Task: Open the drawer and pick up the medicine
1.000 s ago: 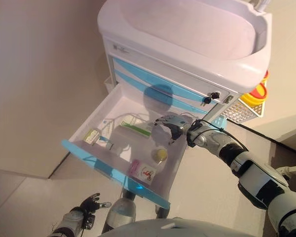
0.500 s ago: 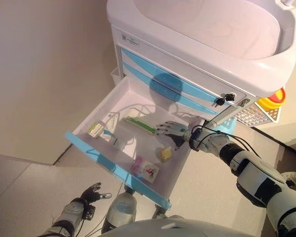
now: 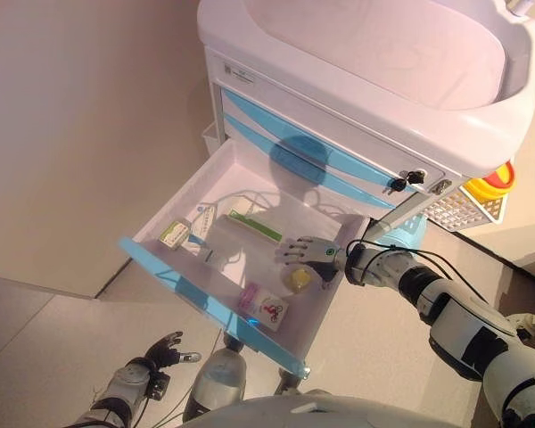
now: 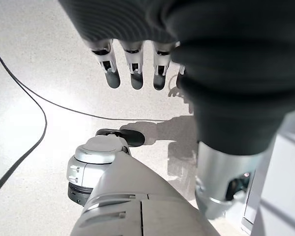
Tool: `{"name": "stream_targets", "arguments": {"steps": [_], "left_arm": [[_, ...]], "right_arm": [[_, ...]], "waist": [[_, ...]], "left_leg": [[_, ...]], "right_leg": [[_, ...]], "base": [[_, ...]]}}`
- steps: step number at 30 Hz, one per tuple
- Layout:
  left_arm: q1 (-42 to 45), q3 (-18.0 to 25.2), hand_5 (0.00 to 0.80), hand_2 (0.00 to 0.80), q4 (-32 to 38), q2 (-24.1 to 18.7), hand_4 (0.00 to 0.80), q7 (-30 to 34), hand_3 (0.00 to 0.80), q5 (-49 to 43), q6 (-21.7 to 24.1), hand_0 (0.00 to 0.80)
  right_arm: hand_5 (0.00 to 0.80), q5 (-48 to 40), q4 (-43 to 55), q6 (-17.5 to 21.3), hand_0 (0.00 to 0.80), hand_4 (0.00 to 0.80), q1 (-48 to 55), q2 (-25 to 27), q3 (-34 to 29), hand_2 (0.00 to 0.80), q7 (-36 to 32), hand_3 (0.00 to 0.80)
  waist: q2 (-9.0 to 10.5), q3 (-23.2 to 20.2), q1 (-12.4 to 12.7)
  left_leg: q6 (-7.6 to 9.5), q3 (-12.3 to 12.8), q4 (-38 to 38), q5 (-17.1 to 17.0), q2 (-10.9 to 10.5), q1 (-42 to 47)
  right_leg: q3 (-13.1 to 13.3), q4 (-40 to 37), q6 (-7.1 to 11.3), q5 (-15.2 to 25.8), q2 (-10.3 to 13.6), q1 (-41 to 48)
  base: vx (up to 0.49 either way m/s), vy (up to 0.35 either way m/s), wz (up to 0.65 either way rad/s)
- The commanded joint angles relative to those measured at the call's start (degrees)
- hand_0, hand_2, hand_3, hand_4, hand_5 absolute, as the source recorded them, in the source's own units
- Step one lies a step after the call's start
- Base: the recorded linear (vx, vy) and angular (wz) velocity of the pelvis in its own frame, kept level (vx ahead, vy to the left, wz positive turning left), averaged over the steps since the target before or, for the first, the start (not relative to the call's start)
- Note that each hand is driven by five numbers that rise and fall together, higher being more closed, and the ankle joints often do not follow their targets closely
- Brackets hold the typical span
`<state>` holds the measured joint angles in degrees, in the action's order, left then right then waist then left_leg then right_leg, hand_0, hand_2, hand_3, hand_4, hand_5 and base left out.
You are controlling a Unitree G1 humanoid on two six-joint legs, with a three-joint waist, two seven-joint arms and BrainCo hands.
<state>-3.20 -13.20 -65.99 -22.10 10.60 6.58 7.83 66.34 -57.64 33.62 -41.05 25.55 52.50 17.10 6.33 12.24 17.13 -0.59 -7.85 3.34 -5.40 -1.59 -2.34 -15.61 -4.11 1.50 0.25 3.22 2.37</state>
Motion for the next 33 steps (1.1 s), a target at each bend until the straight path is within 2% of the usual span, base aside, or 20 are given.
{"name": "stream_targets", "arguments": {"steps": [1,20,21,22,23,33], "left_arm": [[0.6,-1.1,0.000,0.000,-0.4,-0.5,0.000,0.6,0.000,-2.1,2.1,0.000],[-0.1,0.0,0.000,0.000,-2.6,0.5,0.000,-0.1,0.000,-2.4,2.3,0.000],[-0.1,0.0,0.000,0.000,-2.7,0.6,0.000,-0.2,0.000,-2.3,2.4,0.000],[-0.1,0.1,0.000,0.000,-2.7,0.6,0.000,-0.3,0.000,-2.3,2.4,0.000],[-0.1,0.1,0.000,0.000,-2.7,0.6,0.000,-0.3,0.000,-2.4,2.5,0.000],[-0.3,-0.6,0.000,0.000,-2.4,0.8,0.000,-0.3,0.000,-2.1,2.1,0.000]], "right_arm": [[0.000,-2.7,2.9,0.9,0.000,0.000,0.3,0.7,0.9,0.000,0.5,0.000],[0.000,-5.4,6.7,-3.6,0.000,0.000,2.4,-1.0,-0.2,0.000,-4.2,0.000],[0.198,-5.6,6.7,-4.2,0.198,0.198,2.5,-1.1,-0.3,0.198,-5.3,0.198],[0.461,-5.8,6.7,-4.7,0.461,0.461,2.6,-1.2,-0.3,0.461,-6.0,0.461],[0.800,-5.9,6.4,-5.3,0.800,0.800,2.8,-1.3,-0.4,0.800,-6.5,0.800],[0.800,-5.5,4.5,-7.0,0.800,0.800,3.8,-2.3,-0.9,0.800,-9.0,0.800]], "waist": [[-0.51,-1.6,-0.3],[-0.11,-1.5,-1.0],[-0.06,-1.5,-1.1],[-0.04,-1.5,-1.1],[-0.04,-1.4,-1.1],[-0.07,-1.2,-1.1]], "left_leg": [[1.73,0.9,-0.5,6.1,-2.2,-1.1],[1.83,0.6,-0.9,6.5,-2.3,-1.0],[1.82,0.7,-0.9,6.6,-2.2,-1.0],[1.82,0.7,-0.9,6.6,-2.2,-0.9],[1.82,0.7,-0.8,6.6,-2.2,-0.9],[1.85,0.6,-0.7,6.5,-2.1,-0.8]], "right_leg": [[2.9,4.9,4.51,-0.6,3.3,-3.3],[3.1,5.5,4.41,-0.8,3.4,-3.4],[3.0,5.5,4.41,-0.8,3.4,-3.4],[3.0,5.5,4.41,-0.8,3.4,-3.4],[3.0,5.5,4.42,-0.8,3.4,-3.4],[3.0,5.5,4.39,-0.7,3.3,-3.4]], "base": [[0.000,0.000,0.00],[0.000,0.000,0.00],[0.000,0.000,0.00],[0.000,0.000,0.00],[0.000,0.000,0.00],[0.000,0.000,0.00]]}}
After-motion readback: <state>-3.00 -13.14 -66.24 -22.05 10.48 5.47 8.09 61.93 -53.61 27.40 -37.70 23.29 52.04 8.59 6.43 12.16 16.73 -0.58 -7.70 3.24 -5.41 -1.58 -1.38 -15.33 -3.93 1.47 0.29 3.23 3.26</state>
